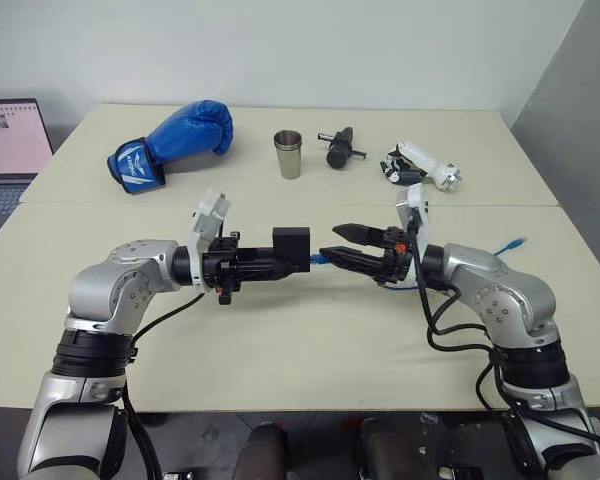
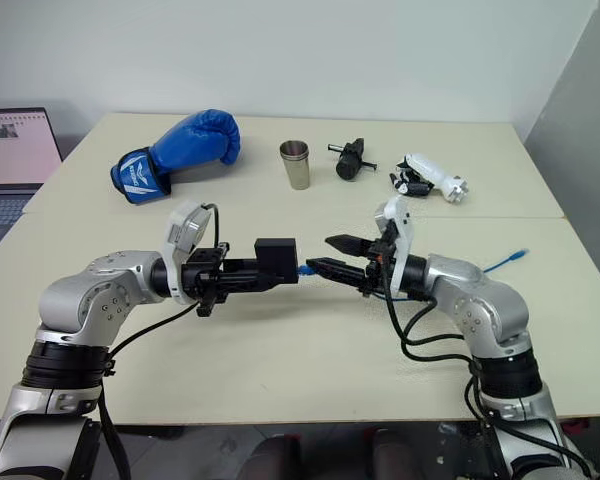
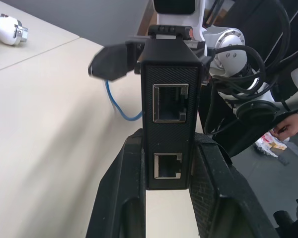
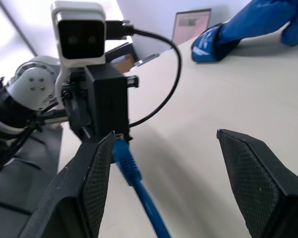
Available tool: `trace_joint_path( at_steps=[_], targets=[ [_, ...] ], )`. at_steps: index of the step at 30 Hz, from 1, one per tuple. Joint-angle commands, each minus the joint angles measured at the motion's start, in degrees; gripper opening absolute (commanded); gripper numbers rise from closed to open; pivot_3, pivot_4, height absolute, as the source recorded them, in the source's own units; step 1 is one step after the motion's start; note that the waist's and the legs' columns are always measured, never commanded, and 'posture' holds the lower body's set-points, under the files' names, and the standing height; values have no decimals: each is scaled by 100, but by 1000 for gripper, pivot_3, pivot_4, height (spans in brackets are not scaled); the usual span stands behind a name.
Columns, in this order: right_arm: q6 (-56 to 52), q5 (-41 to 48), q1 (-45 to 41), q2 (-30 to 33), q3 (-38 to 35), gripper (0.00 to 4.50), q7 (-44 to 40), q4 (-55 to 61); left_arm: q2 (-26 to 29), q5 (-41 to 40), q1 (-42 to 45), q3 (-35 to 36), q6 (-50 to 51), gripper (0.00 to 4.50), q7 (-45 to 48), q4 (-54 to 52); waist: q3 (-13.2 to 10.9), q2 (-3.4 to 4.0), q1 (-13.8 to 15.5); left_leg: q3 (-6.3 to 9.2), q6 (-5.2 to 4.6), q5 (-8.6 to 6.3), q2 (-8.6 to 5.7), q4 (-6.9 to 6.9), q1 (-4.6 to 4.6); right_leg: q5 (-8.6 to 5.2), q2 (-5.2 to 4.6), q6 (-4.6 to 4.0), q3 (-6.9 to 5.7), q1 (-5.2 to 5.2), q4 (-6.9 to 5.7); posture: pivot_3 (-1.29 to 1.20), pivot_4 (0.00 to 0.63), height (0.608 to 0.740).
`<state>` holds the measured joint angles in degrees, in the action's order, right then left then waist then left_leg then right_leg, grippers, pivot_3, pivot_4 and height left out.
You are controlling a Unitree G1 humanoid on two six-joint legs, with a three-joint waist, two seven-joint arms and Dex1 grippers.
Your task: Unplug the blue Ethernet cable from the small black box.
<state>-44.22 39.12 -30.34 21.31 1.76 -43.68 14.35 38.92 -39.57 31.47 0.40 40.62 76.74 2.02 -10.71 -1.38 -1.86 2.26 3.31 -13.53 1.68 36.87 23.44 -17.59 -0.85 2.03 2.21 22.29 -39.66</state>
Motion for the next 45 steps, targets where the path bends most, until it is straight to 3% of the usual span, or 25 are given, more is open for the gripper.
trace_joint_path(
  at_steps=[1,5,6,10,14,19,22,25,45],
  targets=[
    [324,73,76,-3,-265,3453,77,438,12,-67,30,128,-79,794,-19,-227,0,0,-1,0,0,0,0,0,0,0,0,0,0,0,-1,0,150,740],
    [308,20,221,43,-318,3453,288,492,19,-45,57,117,-91,794,-7,-177,0,0,-1,2,0,0,1,1,-1,0,1,0,-2,0,-5,0,150,740],
    [291,32,248,37,-328,3809,337,504,18,-37,67,110,-93,794,-4,-162,0,0,-1,2,0,0,1,0,-1,0,1,0,-2,0,-5,0,150,740],
    [432,-110,285,-38,-365,4475,689,508,4,-23,91,103,-94,794,-7,-129,0,0,-3,0,0,0,1,1,-1,0,1,0,0,0,-5,0,150,740],
    [265,-61,294,35,-314,4500,763,529,-5,-20,90,114,-95,794,-12,-124,0,0,-1,0,0,0,0,1,-1,0,1,0,0,0,-5,0,150,740],
    [105,171,314,159,-321,3478,544,607,-13,-27,96,114,-85,794,-10,-119,0,0,0,0,0,0,0,1,-1,0,1,0,-1,0,-4,0,150,740],
    [30,250,283,258,-283,3432,435,632,-10,-40,107,108,-64,794,-3,-133,0,0,0,0,0,0,0,1,-1,0,1,0,0,0,-4,0,150,740],
    [-46,265,209,379,-194,2868,251,598,-19,-34,142,85,-57,794,6,-122,0,0,0,1,0,0,0,1,-1,0,1,0,-1,0,-4,0,150,740],
    [-397,288,-351,426,463,2839,-418,165,-33,-35,285,13,-9,794,109,-110,0,0,-3,1,0,0,0,3,-1,0,2,0,-1,0,-4,0,150,740]
  ],
)
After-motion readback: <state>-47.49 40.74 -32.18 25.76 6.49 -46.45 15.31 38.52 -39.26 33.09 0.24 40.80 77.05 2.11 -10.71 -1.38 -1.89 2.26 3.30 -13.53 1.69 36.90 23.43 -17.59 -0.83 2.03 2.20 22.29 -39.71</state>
